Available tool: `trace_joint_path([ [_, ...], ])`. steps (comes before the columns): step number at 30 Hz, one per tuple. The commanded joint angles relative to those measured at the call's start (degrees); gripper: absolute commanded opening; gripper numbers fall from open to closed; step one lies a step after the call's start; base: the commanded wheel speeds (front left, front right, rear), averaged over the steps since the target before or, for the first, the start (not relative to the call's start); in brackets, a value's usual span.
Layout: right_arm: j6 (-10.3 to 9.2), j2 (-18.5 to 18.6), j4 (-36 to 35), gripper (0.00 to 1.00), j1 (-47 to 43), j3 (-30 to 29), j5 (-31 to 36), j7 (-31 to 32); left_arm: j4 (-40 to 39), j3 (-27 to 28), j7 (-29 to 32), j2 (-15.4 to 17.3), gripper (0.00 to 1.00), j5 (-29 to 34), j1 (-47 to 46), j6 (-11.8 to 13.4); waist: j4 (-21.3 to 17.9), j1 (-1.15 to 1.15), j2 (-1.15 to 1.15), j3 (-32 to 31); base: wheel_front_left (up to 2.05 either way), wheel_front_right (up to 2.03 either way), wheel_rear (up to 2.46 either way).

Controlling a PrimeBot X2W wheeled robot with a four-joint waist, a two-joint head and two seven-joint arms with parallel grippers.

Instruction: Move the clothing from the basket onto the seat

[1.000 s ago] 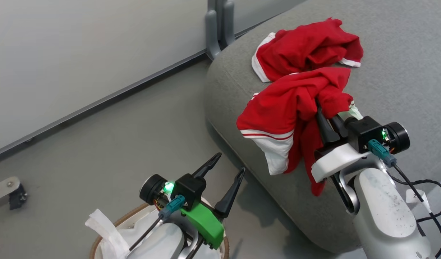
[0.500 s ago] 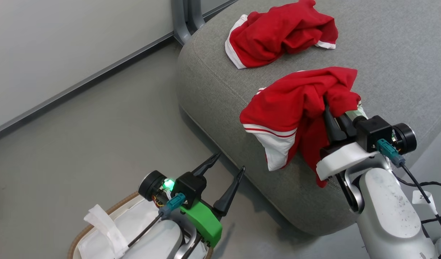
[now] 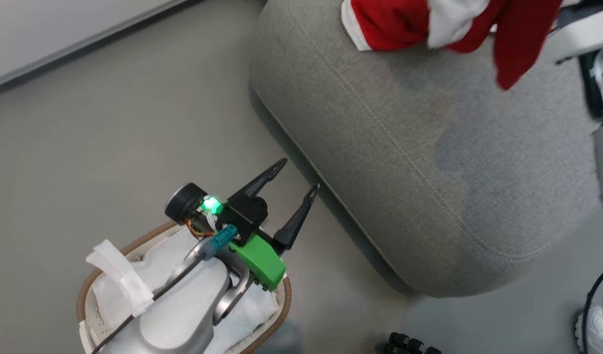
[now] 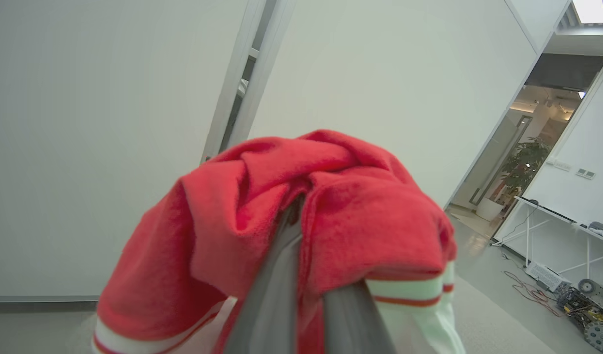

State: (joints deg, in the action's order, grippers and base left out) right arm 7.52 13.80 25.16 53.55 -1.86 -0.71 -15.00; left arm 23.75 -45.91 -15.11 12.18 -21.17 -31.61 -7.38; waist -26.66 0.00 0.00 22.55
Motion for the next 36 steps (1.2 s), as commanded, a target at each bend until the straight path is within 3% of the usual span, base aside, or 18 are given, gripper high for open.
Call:
trace_joint_path([
  [1, -0.07, 1.8, 1.7, 0.0, 2.7, -0.5, -0.5, -0.3, -0.4, 0.5, -0.1, 1.1, 1.0, 0.5, -2.1, -0.2, 5.0, 0.0, 0.0, 8.4, 0.0, 0.0, 0.0],
  [4, -0.06, 6.7, 6.1, 0.0, 9.6, -1.0, 0.3, -0.3, -1.1, 0.9, 0.0, 2.5, 1.0, 1.7, -4.3, 0.1, 6.6, 0.0, 0.0, 13.0, 0.0, 0.0, 0.0],
  [10, -0.06, 11.2, 14.0, 0.0, 16.7, -1.8, -0.9, -0.2, -4.3, 2.1, 0.6, 4.9, 1.0, 2.8, -7.0, 1.5, 9.3, 0.0, 0.0, 19.2, 0.0, 0.0, 0.0],
  [18, -0.06, 9.3, 20.8, 0.0, 14.2, -2.4, -1.7, -0.2, -7.2, 3.1, 1.0, 6.5, 1.0, 3.1, -8.3, 3.0, 10.7, 0.0, 0.0, 23.1, 0.0, 0.0, 0.0],
  [26, -0.07, 7.8, 23.0, 0.0, 9.0, -1.0, -1.7, -0.2, -7.0, 3.6, 0.6, 6.5, 1.0, 2.0, -7.2, 3.7, 10.4, 0.0, 0.0, 22.1, 0.0, 0.0, 0.0],
  [27, -0.07, 7.8, 22.7, 0.04, 8.4, -1.0, -1.6, -0.2, -6.9, 3.6, 0.5, 6.5, 1.0, 1.9, -7.0, 3.7, 10.4, 0.0, 0.0, 21.7, 0.0, 0.0, 0.0],
  [28, -0.07, 7.7, 22.3, 0.36, 7.6, -1.1, -1.6, -0.2, -6.8, 3.7, 0.4, 6.3, 1.0, 1.7, -6.8, 3.8, 10.3, 0.0, 0.0, 21.2, 0.0, 0.0, 0.0],
  [29, -0.07, 7.5, 22.0, 0.45, 7.0, -1.1, -1.6, -0.2, -6.6, 3.8, 0.4, 6.1, 1.0, 1.7, -6.7, 3.8, 10.3, 0.0, 0.0, 20.8, 0.0, 0.0, 0.0],
  [30, -0.07, 7.4, 21.4, 0.91, 6.2, -1.2, -1.6, -0.2, -6.5, 3.8, 0.4, 5.9, 1.0, 1.5, -6.5, 3.8, 10.3, 0.0, 0.0, 20.2, 0.0, 0.0, 0.0],
  [31, -0.07, 7.5, 20.7, 1.0, 5.5, -1.2, -1.4, -0.2, -6.4, 3.9, 0.3, 5.7, 1.0, 1.4, -6.3, 3.8, 10.3, 0.0, 0.0, 19.6, 0.0, 0.0, 0.0],
  [36, -0.06, 7.9, 17.6, 1.0, 1.8, -1.1, -0.9, -0.2, -5.5, 4.6, -0.1, 4.7, 1.0, 0.7, -5.4, 3.7, 10.7, 0.0, 0.0, 16.0, 0.0, 0.0, 0.0],
])
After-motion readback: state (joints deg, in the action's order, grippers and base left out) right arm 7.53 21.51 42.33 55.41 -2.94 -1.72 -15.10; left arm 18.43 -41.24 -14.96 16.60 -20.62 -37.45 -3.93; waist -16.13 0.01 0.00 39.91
